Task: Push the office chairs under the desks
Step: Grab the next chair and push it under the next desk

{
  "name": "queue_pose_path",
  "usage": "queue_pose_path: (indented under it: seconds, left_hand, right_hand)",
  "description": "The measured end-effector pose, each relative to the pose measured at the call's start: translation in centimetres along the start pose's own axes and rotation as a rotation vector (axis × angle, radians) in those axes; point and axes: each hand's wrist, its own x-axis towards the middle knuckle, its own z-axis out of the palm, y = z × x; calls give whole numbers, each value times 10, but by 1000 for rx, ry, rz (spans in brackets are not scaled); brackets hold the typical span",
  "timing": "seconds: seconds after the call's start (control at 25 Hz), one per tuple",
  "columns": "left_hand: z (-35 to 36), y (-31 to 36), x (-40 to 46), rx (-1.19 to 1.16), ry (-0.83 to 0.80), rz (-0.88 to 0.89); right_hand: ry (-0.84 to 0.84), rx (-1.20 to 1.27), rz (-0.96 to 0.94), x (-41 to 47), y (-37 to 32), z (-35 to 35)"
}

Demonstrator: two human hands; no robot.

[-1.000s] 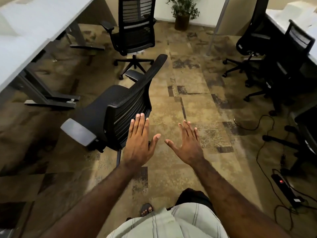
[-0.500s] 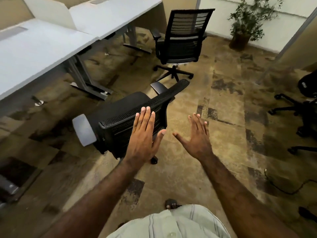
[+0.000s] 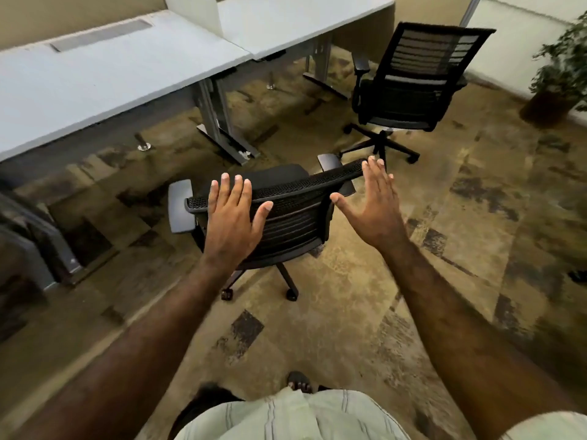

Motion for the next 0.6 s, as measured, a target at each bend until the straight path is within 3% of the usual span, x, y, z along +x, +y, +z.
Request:
queue_pose_path:
  seconds: [0.24, 0.6]
  left_hand:
    - [-2, -12, 3, 5, 20, -62]
    - [-11, -29, -25, 12, 114, -91]
  right_hand:
    - [-263, -69, -129, 48, 8, 4]
    - [-238, -177, -207, 44, -6, 23]
